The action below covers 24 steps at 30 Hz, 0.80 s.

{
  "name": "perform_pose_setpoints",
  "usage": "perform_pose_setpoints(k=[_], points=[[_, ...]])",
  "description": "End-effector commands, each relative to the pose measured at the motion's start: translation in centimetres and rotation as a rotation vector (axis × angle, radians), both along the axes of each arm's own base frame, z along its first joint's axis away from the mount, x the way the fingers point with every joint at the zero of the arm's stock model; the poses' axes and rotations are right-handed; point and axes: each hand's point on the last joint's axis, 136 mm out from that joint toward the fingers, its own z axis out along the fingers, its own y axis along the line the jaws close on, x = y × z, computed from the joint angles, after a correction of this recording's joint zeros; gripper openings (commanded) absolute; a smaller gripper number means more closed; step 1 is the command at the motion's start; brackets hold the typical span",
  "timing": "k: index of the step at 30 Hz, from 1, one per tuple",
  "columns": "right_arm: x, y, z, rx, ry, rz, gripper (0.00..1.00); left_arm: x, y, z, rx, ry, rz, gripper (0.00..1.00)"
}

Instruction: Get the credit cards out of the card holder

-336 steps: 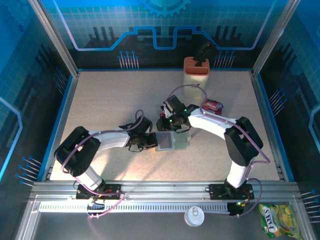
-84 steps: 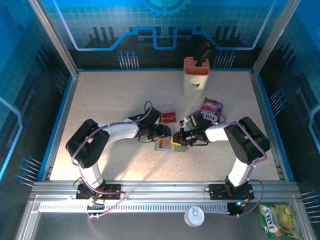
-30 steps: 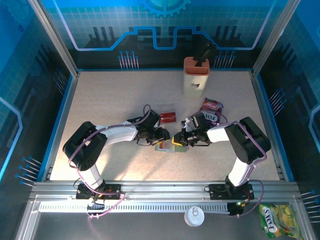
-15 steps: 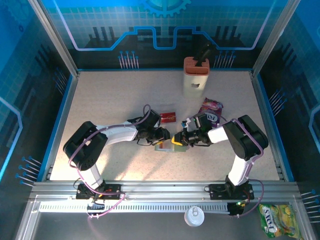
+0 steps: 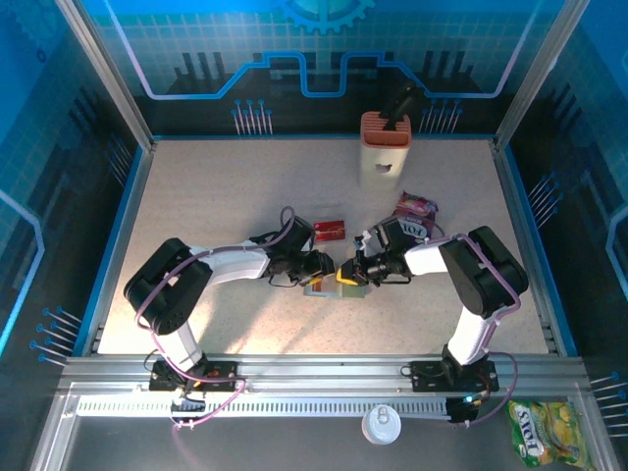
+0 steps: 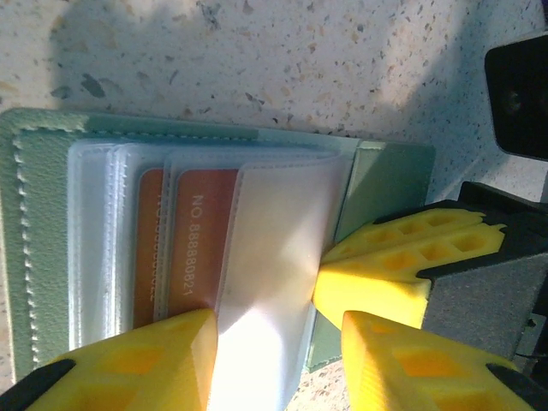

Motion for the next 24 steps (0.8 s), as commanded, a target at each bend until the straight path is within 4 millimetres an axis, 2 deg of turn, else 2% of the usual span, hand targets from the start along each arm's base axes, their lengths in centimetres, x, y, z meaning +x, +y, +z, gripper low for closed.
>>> perform_pose_setpoints(k=[1, 9, 17, 24], points=[[-1.2, -1.5, -2.3, -0.122, 0.06, -0.023, 0.05, -0.4, -1.0, 0.9, -0.071, 0.01, -0.015, 0.42], [-1.2, -1.6, -2.3, -0.135, 0.059, -0.027, 0.04, -0.5, -1.6, 0.7, -0.12, 0.023, -0.007, 0.4], [-1.5, -2.3, -3.0, -0.248, 0.066, -0.029, 0.02, 0.1, 0.6, 1.7, -0.032, -0.036, 0.028, 0.43], [-1.6, -2.7, -3.6, -0.347, 0.07, -0.012, 0.01, 0.2, 1.4, 1.2, -0.011, -0.013, 0.036, 0.47]])
